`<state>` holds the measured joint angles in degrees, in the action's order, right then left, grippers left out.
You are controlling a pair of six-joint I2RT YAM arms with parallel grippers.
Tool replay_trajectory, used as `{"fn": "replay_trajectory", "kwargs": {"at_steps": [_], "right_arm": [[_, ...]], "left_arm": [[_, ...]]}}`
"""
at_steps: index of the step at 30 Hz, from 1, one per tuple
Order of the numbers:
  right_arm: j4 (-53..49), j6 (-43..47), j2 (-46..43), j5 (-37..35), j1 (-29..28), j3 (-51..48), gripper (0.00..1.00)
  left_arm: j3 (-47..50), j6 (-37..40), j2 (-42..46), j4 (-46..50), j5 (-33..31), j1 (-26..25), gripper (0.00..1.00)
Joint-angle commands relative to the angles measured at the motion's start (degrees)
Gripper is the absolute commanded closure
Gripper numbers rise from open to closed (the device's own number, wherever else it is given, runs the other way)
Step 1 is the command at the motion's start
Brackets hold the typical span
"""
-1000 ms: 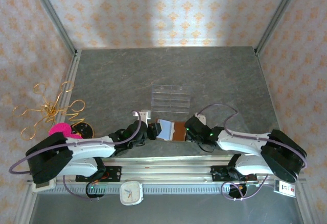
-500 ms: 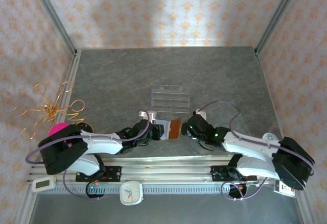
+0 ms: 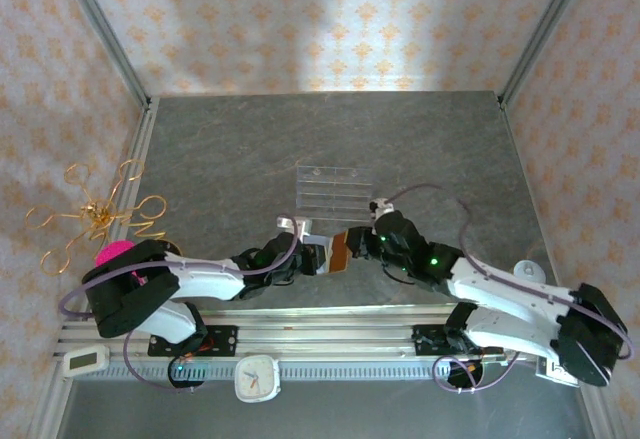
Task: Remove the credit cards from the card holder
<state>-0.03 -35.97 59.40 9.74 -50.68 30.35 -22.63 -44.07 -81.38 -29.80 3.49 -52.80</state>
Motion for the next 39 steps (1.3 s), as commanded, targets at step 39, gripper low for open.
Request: {"fn": "replay_trajectory", "kwargs": {"at_steps": [39], "right_arm": [[-11.4, 9.0, 14.6, -13.7, -6.8, 14.2, 0.59]], "left_arm": [[9.8, -6.5, 18.6, 5.6, -6.5, 6.1, 0.55]]}}
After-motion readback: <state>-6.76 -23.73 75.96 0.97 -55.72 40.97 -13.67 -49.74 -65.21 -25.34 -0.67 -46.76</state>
